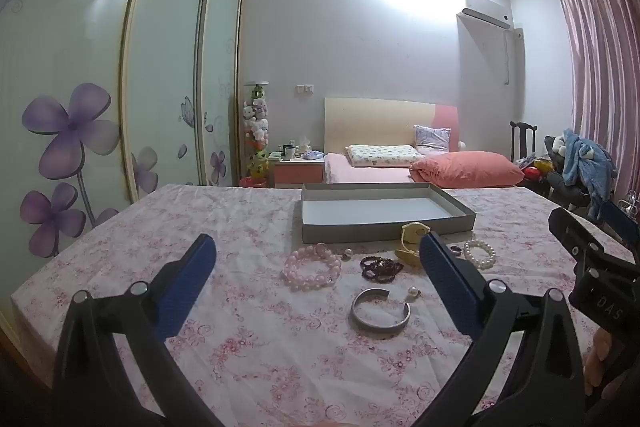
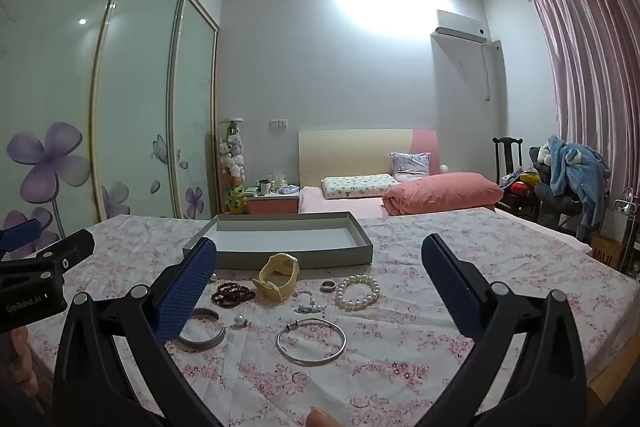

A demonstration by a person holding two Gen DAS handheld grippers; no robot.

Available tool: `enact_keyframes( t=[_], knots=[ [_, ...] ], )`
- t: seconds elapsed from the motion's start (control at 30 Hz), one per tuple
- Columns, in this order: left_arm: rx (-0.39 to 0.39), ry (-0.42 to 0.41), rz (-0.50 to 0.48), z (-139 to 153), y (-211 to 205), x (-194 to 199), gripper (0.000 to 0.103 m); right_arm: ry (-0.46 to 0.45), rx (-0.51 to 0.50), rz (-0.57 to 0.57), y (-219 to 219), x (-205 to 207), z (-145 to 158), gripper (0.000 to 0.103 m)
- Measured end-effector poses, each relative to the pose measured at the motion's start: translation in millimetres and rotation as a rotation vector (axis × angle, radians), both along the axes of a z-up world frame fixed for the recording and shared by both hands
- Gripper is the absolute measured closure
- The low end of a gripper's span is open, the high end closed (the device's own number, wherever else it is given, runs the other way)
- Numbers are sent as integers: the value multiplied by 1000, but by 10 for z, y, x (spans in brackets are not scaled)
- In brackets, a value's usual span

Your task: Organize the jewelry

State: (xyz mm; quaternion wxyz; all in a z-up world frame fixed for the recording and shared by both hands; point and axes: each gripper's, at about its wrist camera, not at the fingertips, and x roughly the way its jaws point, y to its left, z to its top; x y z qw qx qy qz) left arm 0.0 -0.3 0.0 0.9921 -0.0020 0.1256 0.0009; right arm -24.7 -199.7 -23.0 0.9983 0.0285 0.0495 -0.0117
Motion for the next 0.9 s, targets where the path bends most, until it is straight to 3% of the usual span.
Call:
enact_keyframes(
  t=[0.9],
  knots=[
    [-3,1,0,1,1,1,4,3,3,0,-8,1,-3,2]
  ],
)
